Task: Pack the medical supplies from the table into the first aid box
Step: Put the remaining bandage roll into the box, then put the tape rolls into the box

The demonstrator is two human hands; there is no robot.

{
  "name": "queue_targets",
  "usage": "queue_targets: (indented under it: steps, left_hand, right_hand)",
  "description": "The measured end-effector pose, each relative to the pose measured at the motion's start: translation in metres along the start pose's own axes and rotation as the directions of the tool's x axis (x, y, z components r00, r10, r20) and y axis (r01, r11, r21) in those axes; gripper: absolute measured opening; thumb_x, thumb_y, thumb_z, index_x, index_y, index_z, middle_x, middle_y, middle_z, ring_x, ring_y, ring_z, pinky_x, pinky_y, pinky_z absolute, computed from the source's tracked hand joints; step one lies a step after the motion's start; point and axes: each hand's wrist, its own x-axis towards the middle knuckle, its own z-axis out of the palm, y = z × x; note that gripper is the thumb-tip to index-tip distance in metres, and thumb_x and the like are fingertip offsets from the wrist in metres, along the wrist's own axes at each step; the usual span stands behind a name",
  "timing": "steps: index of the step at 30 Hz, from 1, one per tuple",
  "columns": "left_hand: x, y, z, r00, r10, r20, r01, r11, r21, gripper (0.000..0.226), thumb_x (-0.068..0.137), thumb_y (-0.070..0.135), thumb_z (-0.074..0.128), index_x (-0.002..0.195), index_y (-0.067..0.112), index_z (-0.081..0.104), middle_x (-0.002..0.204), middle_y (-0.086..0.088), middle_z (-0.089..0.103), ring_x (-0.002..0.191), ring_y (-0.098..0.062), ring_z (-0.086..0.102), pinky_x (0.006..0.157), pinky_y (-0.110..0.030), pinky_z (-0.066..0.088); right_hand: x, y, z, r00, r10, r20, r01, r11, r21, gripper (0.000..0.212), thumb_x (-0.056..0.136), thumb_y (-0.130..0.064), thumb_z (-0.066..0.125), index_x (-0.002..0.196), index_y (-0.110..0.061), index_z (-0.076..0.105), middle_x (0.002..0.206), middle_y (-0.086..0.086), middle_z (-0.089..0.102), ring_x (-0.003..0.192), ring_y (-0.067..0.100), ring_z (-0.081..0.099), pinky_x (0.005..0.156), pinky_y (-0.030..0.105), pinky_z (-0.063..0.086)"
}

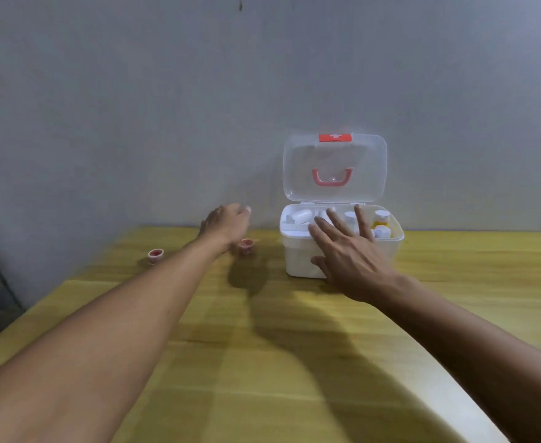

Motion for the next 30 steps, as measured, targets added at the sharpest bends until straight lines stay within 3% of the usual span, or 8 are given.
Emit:
queue_targets:
  steps: [4,9,12,14,20,26,30]
  left_hand:
    - [-0.004,-0.065,-0.014,0.988,-0.147,-0.042,0.15,0.986,0.066,0.051,0.086,0.037,0.055,0.132,0.013,0.055,0.14,-0.016,0.054,0.128,-0.037,0.049,0.106,-0.043,0.041]
    - [-0.007,-0.119,-0.024,0.978,-0.182,-0.104,0.203,0.948,0.243,0.052,0.082,0.022,0.065,0.132,0.013,0.054,0.143,-0.013,0.048,0.133,-0.035,0.043,0.11,-0.049,0.037]
    - [-0.002,-0.135,-0.023,0.978,-0.2,-0.066,0.211,0.939,0.271,0.056,0.085,0.022,0.065,0.137,0.011,0.049,0.148,-0.015,0.042,0.137,-0.037,0.037,0.112,-0.048,0.034]
    - [0.002,-0.139,-0.019,0.98,-0.194,-0.043,0.199,0.948,0.249,0.054,0.087,0.019,0.064,0.136,0.004,0.049,0.144,-0.021,0.047,0.134,-0.038,0.042,0.111,-0.043,0.036]
    - [0.003,-0.122,0.005,0.992,-0.121,-0.018,0.122,0.987,0.105,0.043,0.087,0.015,0.062,0.129,0.005,0.059,0.126,-0.021,0.064,0.123,-0.035,0.053,0.106,-0.036,0.042]
    - [0.001,-0.074,0.032,0.993,0.011,0.121,-0.011,1.0,0.003,0.069,0.077,0.029,0.076,0.139,0.015,0.05,0.142,-0.012,0.054,0.13,-0.027,0.05,0.108,-0.035,0.04]
    - [0.007,-0.056,0.046,0.989,0.036,0.147,-0.039,0.999,0.02,0.072,0.082,0.025,0.074,0.145,0.021,0.04,0.145,-0.006,0.051,0.133,-0.027,0.047,0.107,-0.032,0.038]
  right_hand:
    - [0.009,-0.015,-0.002,1.0,0.001,0.029,-0.002,0.999,0.037,0.061,0.094,-0.038,0.049,0.145,-0.01,0.029,0.155,0.011,0.031,0.146,0.031,0.019,0.12,0.05,0.008]
    - [0.014,-0.024,-0.003,0.997,0.036,0.072,-0.045,0.99,0.13,0.057,0.095,-0.037,0.049,0.143,-0.012,0.031,0.148,0.011,0.039,0.135,0.029,0.036,0.113,0.041,0.03]
    - [0.016,-0.025,-0.004,0.997,0.043,0.059,-0.051,0.989,0.136,0.055,0.093,-0.038,0.051,0.14,-0.012,0.037,0.142,0.009,0.047,0.132,0.028,0.041,0.11,0.04,0.034]
    - [0.016,-0.026,-0.003,0.998,0.047,0.051,-0.053,0.99,0.129,0.055,0.092,-0.038,0.053,0.138,-0.012,0.039,0.139,0.008,0.05,0.13,0.027,0.042,0.108,0.039,0.036]
    - [0.016,-0.027,-0.002,0.997,0.062,0.034,-0.066,0.99,0.123,0.054,0.092,-0.037,0.053,0.138,-0.013,0.04,0.139,0.006,0.052,0.13,0.026,0.043,0.105,0.037,0.036]
    - [0.014,-0.026,0.0,0.997,0.067,0.027,-0.07,0.989,0.127,0.055,0.091,-0.036,0.055,0.139,-0.012,0.04,0.141,0.006,0.051,0.132,0.027,0.043,0.105,0.037,0.036]
    - [0.014,-0.025,0.001,0.998,0.058,0.032,-0.062,0.988,0.14,0.056,0.09,-0.037,0.055,0.138,-0.012,0.04,0.14,0.007,0.05,0.132,0.028,0.041,0.109,0.038,0.034]
